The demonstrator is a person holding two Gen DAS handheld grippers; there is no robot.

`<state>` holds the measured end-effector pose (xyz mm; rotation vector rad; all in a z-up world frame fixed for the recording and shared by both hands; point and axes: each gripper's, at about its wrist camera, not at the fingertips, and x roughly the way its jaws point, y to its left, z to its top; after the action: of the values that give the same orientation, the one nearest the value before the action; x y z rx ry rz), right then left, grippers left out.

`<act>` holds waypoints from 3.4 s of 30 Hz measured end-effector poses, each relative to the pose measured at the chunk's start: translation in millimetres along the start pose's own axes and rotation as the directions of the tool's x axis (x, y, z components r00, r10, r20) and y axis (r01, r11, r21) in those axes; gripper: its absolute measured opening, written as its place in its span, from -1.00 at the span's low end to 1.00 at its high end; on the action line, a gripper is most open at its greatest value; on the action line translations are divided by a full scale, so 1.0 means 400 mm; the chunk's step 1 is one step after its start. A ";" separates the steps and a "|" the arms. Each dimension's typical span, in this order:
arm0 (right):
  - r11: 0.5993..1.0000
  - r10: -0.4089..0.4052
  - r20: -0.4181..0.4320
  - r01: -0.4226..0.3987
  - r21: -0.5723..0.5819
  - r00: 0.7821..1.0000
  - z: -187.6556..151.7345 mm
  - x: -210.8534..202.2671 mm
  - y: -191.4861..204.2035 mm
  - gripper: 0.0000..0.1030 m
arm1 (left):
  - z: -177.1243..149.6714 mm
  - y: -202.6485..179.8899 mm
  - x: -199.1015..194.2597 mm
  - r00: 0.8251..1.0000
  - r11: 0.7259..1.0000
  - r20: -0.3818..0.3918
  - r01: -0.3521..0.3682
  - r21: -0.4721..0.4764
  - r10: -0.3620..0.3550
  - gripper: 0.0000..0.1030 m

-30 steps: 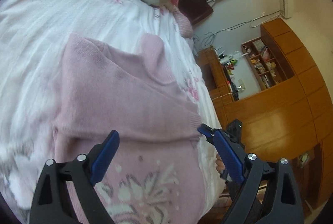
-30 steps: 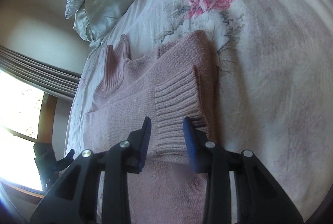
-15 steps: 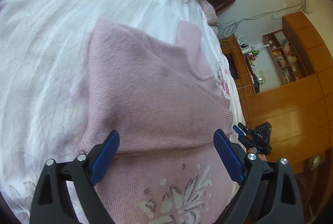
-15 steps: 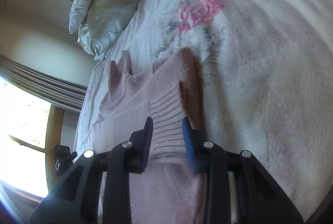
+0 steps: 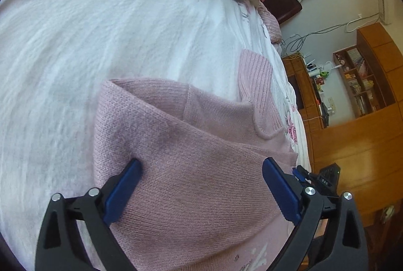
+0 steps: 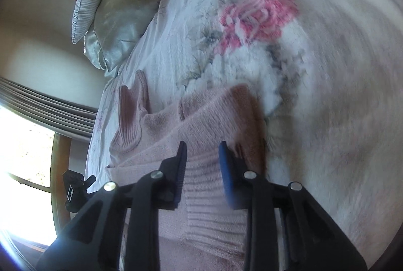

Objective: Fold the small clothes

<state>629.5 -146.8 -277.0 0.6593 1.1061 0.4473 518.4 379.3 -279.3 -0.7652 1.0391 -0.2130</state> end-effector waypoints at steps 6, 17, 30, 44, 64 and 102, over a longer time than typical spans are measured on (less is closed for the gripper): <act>0.995 0.020 -0.023 -0.022 -0.101 1.000 0.157 0.082 0.147 -0.43 | 0.136 -0.116 0.005 0.999 0.997 0.022 0.046 0.068 -0.048 0.88; 0.973 -0.034 -0.099 0.010 -0.231 0.995 0.256 0.456 0.339 -0.18 | 0.323 -0.216 0.334 0.990 0.993 -0.125 0.081 0.081 -0.071 0.89; 0.964 0.108 0.008 -0.102 -0.244 0.994 0.241 0.353 0.334 -0.81 | 0.300 -0.245 0.293 0.983 0.970 -0.007 0.182 0.159 -0.183 -0.80; 0.891 0.106 -0.177 -0.172 -0.421 0.978 -0.358 -0.022 0.258 -0.46 | -0.292 -0.116 -0.083 0.948 0.927 -0.116 0.316 0.205 -0.297 0.64; 0.992 0.093 -0.166 -0.106 -0.070 0.982 -0.316 0.021 0.190 -0.87 | -0.314 -0.074 0.076 0.983 0.998 -0.179 0.020 -0.052 -0.029 -0.79; 0.995 0.099 -0.228 -0.096 0.024 0.969 -0.944 -0.550 -0.215 0.12 | -0.994 0.274 -0.467 0.980 0.974 -0.118 0.138 -0.180 -0.161 0.91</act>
<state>196.7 -249.9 -298.9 0.6881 1.2986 0.6130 69.0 365.9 -332.9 -0.9979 1.1353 -0.3098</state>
